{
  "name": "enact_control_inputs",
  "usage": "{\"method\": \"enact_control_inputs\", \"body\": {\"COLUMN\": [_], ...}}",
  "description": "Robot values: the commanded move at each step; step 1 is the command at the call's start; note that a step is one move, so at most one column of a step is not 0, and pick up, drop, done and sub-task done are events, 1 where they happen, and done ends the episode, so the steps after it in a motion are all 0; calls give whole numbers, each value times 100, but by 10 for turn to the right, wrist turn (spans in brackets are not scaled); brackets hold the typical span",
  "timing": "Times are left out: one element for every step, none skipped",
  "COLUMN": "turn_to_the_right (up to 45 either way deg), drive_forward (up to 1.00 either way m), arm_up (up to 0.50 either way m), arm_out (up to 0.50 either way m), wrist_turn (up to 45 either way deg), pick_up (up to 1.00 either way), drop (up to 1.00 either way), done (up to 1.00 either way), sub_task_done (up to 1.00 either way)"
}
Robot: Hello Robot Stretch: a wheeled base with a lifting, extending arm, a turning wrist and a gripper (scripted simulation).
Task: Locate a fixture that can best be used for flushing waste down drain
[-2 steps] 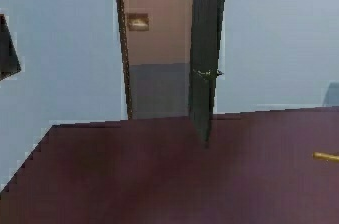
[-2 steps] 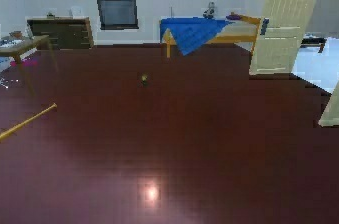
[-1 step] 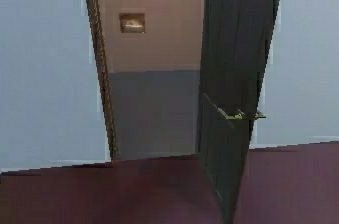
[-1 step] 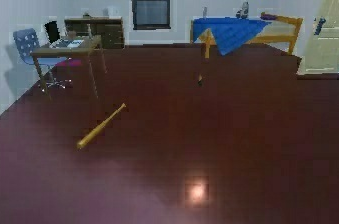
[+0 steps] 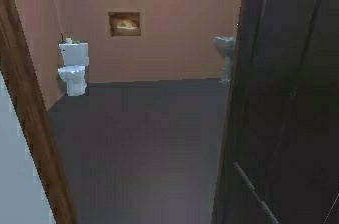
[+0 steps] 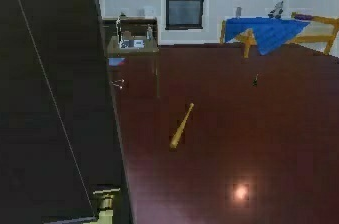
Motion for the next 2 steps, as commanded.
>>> {"method": "enact_control_inputs", "body": {"turn_to_the_right": [0, -150], "drive_forward": [75, 0], "arm_up": [0, 0], "arm_out": [0, 0], "wrist_turn": [0, 0], "pick_up": [0, 0], "drop": [0, 0], "done": [0, 0], "sub_task_done": [0, 0]}}
